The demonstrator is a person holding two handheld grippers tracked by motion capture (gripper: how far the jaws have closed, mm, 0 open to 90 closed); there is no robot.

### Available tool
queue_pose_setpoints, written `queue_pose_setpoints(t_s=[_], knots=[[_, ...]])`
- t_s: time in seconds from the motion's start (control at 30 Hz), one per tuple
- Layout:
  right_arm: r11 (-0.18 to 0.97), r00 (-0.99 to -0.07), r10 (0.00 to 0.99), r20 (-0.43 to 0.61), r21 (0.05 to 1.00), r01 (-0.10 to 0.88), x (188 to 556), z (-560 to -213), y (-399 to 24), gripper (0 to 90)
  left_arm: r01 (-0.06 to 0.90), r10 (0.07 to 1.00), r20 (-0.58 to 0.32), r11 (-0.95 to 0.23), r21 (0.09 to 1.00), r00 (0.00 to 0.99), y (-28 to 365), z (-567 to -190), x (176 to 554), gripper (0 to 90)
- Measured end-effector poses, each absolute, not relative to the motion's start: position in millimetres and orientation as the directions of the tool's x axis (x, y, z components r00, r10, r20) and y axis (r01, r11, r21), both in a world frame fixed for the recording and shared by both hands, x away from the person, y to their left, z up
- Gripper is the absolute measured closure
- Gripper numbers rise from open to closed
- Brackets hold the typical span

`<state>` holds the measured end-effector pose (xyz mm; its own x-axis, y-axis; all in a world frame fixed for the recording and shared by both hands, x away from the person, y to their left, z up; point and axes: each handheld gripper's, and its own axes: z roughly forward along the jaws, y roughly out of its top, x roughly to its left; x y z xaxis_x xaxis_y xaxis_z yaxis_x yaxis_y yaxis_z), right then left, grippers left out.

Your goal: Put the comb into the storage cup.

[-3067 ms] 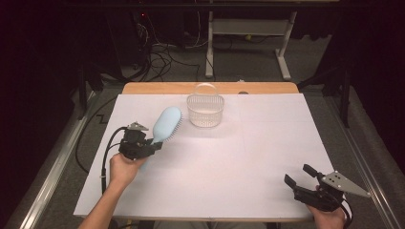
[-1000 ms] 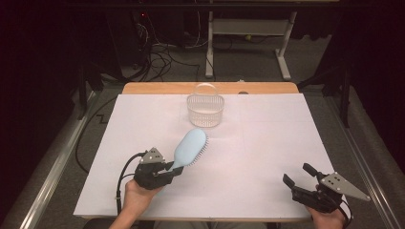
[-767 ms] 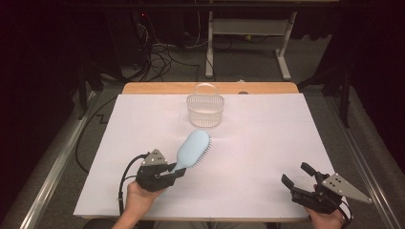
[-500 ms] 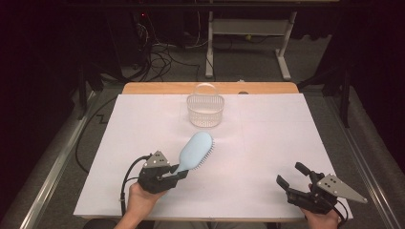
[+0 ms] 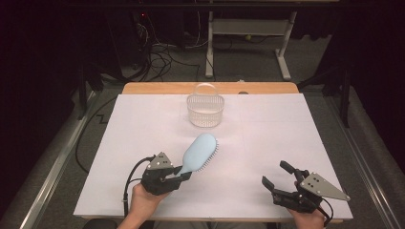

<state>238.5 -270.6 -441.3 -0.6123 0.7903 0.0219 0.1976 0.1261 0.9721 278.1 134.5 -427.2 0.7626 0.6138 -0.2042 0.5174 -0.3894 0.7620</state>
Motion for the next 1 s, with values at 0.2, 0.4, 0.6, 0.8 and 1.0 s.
queue_pose_setpoints(t_s=[0.2, 0.4, 0.6, 0.8, 1.0], knots=[[0.124, -0.635, 0.771, 0.035, 0.971, 0.203, 241, -440, -260, 18.7, 0.507, 0.6, -0.201, -0.399, 0.764, 0.774, 129, -427, 278, 67.4], [0.132, -0.637, 0.77, 0.032, 0.969, 0.207, 245, -438, -250, 15.6, 0.501, 0.596, -0.195, -0.404, 0.765, 0.779, 126, -427, 277, 67.3], [0.147, -0.65, 0.759, 0.036, 0.963, 0.224, 248, -437, -241, 15.6, 0.495, 0.587, -0.193, -0.412, 0.765, 0.786, 123, -427, 277, 67.3], [0.158, -0.677, 0.735, 0.037, 0.962, 0.224, 251, -439, -231, 15.4, 0.494, 0.585, -0.191, -0.417, 0.763, 0.789, 121, -429, 277, 67.3], [0.166, -0.697, 0.716, 0.042, 0.959, 0.228, 253, -440, -221, 15.4, 0.493, 0.58, -0.193, -0.42, 0.762, 0.792, 118, -429, 276, 67.3]])
